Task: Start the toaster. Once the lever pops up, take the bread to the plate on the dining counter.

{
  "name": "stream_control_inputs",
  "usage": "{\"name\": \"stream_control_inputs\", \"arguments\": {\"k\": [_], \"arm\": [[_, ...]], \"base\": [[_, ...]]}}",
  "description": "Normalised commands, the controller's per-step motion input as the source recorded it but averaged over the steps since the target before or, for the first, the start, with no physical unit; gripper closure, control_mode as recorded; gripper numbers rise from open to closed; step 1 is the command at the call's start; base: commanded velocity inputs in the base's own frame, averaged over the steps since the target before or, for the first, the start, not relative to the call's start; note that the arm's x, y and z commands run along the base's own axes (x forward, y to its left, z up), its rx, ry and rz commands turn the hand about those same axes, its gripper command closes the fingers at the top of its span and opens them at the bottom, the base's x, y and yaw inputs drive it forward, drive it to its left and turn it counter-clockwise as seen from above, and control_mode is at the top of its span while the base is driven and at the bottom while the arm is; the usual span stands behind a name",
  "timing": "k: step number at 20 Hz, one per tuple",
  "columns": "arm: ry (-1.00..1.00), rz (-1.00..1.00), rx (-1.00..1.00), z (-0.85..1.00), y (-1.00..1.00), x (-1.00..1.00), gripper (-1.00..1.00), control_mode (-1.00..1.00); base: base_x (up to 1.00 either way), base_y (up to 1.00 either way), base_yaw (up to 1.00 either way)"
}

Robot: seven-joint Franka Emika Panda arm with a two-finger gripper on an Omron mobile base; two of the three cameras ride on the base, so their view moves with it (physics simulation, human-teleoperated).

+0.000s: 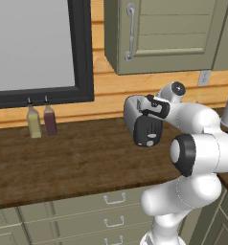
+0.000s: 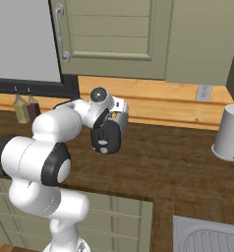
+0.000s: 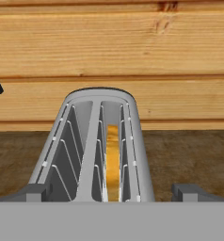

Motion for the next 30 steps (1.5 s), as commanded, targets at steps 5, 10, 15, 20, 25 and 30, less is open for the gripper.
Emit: {"name": "stream_control_inputs", "arguments": {"k": [5, 10, 15, 20, 25, 30], "arm": [[0.00, 0.00, 0.00, 0.00, 0.00, 0.00, -1.00, -1.00], [0.00, 0.00, 0.00, 0.00, 0.00, 0.00, -1.00, -1.00], [0.00, 0.00, 0.00, 0.00, 0.00, 0.00, -1.00, -1.00], [0.00, 0.00, 0.00, 0.00, 0.00, 0.00, -1.00, -1.00], [0.00, 0.00, 0.00, 0.00, 0.00, 0.00, -1.00, -1.00], [0.00, 0.00, 0.00, 0.00, 0.00, 0.00, -1.00, -1.00]], "base": [[0.00, 0.00, 0.00], [0.00, 0.00, 0.00], [0.00, 0.00, 0.00], [0.00, 0.00, 0.00], [0.00, 0.00, 0.00], [0.00, 0.00, 0.00]]}}
